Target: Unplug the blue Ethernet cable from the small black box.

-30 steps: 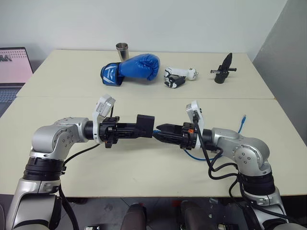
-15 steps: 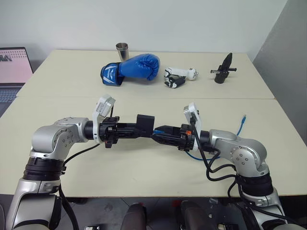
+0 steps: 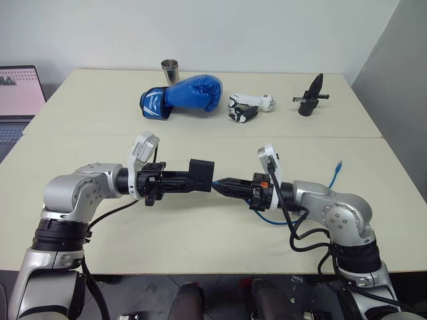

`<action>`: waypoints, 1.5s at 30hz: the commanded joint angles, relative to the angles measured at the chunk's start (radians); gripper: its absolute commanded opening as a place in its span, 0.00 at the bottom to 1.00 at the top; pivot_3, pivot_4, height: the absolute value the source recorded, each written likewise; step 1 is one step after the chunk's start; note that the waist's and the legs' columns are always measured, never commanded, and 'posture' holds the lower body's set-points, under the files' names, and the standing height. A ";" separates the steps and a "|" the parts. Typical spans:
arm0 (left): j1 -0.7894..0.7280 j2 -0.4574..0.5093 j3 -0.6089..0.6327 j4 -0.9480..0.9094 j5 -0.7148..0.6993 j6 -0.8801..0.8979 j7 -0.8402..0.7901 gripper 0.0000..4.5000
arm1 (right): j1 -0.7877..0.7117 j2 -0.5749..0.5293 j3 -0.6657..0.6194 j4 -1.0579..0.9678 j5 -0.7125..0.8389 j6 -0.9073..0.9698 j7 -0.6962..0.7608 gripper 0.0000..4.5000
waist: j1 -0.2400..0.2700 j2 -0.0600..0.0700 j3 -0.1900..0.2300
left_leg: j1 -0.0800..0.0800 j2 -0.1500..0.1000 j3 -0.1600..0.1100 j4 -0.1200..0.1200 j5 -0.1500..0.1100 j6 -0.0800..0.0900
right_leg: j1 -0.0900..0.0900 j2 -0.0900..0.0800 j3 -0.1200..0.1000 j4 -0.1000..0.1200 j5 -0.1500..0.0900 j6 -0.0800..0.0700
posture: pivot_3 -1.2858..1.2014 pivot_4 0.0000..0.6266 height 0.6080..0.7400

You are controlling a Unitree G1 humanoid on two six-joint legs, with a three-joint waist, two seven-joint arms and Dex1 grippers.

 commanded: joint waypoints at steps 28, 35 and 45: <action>0.054 -0.034 0.066 0.003 0.106 -0.138 0.181 0.17 | -0.289 -0.122 -0.047 0.948 -0.610 -0.820 -0.314 0.02 | -0.005 0.001 0.001 | -0.001 0.000 0.003 0.000 0.000 0.000 | -0.001 0.000 0.003 0.000 0.003 -0.004 | 0.52 0.24 1.00; 0.093 -0.105 0.075 -0.017 0.175 -0.257 0.314 0.17 | -0.297 -0.114 -0.068 0.966 -0.646 -0.854 -0.276 0.44 | -0.004 0.001 0.001 | -0.004 0.000 0.005 0.000 0.000 0.000 | -0.002 -0.002 0.002 -0.001 0.003 -0.005 | 0.52 0.24 1.00; 0.049 -0.295 0.144 0.320 0.507 -0.831 0.813 0.17 | -0.078 -0.220 0.094 0.115 -0.396 -0.496 0.104 0.86 | 0.001 0.002 0.001 | -0.004 0.000 0.001 0.001 0.000 0.000 | -0.001 -0.002 -0.001 0.000 0.003 -0.005 | 0.52 0.24 1.00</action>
